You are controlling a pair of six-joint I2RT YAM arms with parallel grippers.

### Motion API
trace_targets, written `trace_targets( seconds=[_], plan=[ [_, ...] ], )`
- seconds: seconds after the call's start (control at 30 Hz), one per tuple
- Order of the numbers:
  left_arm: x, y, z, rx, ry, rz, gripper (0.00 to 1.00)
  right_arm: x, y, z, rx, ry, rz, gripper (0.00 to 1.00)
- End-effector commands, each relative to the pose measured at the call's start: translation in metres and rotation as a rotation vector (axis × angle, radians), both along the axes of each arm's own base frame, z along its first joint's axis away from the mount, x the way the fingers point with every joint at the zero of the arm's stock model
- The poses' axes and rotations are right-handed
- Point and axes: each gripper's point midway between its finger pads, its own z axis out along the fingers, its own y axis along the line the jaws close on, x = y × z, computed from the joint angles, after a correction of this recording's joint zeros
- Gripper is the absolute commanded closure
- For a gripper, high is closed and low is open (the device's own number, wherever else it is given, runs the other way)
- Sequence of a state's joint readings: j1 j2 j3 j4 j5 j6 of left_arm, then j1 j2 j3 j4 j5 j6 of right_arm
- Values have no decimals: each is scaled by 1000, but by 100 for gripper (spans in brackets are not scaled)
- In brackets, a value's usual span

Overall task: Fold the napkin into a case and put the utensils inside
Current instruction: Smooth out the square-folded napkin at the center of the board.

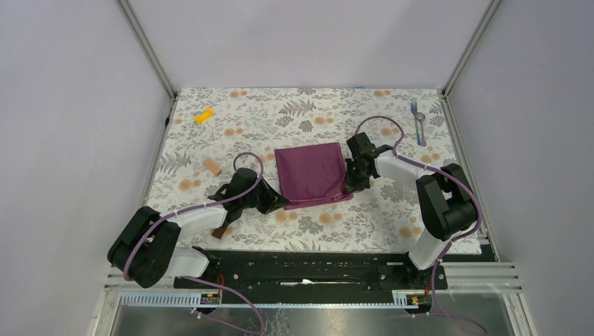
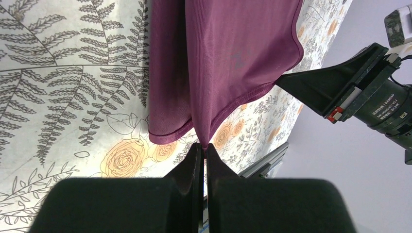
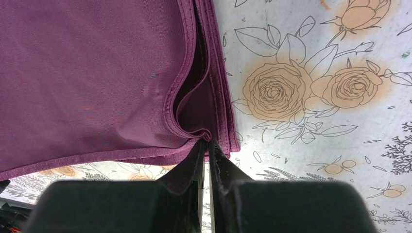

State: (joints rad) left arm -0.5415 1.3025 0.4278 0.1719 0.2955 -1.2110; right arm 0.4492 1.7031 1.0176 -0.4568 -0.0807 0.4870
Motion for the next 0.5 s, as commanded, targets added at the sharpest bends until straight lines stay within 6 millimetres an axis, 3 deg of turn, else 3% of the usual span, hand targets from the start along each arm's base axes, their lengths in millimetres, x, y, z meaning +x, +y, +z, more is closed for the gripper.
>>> trace_targets(
  seconds=[0.0,0.23,0.4,0.47],
  plan=[
    [1,-1,0,-8,-19,-23,100,-3,6,-2,20,0,7,100],
    [-6,2,-11,17,23,-31,99,-8,3,-8,8,10,4,100],
    [-9,12,-9,77,9,-30,84,-9,4,-7,19,11,2,100],
    [-9,16,-5,102,-8,-36,73,-9,4,-7,21,11,1,100]
  ],
)
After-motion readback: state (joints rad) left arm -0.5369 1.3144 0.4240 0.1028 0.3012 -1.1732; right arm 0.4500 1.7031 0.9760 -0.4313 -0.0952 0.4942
